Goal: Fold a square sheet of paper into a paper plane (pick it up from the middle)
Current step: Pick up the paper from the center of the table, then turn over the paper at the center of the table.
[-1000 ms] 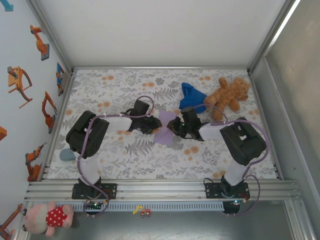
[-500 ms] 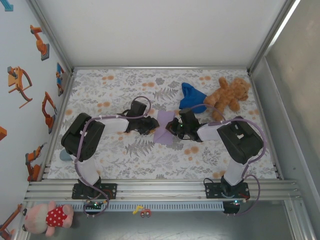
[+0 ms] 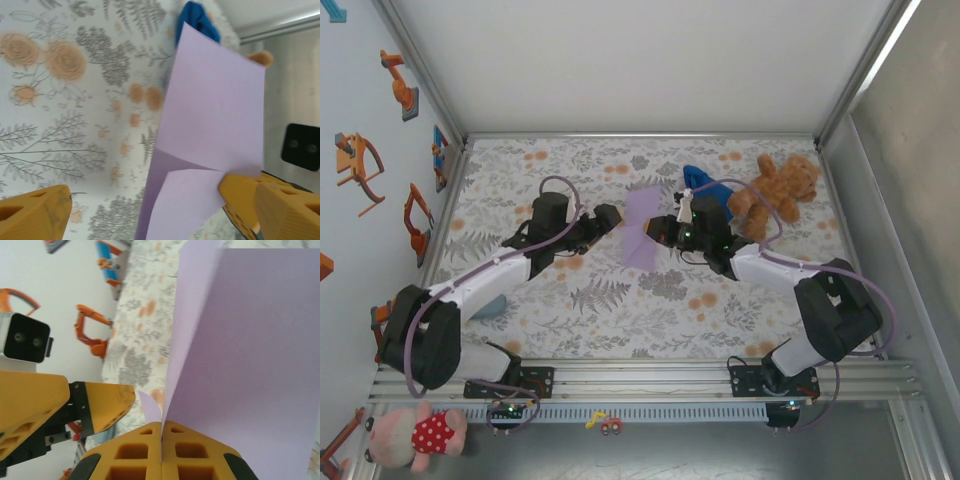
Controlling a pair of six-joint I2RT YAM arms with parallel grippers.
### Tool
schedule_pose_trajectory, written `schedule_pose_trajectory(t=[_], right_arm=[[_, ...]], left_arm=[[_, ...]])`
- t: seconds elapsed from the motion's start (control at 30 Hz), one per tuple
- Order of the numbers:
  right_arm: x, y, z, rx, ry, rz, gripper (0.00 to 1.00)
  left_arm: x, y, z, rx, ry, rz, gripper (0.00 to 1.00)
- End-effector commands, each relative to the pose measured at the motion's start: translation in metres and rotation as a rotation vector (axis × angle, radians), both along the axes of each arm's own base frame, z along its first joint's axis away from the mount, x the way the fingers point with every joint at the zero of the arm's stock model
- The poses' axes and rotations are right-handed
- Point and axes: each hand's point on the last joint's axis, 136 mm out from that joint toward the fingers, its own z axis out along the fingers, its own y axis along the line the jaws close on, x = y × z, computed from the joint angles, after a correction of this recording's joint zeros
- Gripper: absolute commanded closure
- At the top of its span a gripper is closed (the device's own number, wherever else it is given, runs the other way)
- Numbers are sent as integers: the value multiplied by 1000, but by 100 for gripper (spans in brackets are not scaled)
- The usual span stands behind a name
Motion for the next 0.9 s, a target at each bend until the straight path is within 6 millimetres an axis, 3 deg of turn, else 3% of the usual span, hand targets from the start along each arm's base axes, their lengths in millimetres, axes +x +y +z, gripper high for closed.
schedule_pose_trajectory(t=[0.0, 0.2, 0.43, 0.63, 0.87], right_arm=[[-3, 10, 52, 103, -118, 88, 100], [-7, 18, 91, 241, -161, 156, 100], [-11, 19, 106, 283, -165, 186, 100], [-10, 14, 113, 307, -167, 182, 100], [-10, 10, 115, 312, -168, 182, 100]], left_arm=[[-11, -8, 25, -85, -67, -76, 2], [-23, -17, 47, -207, -86, -135, 0], [-30, -29, 70, -310, -110, -208, 3], [-32, -31, 88, -368, -154, -237, 13], [-33, -25, 85, -318, -162, -234, 33]])
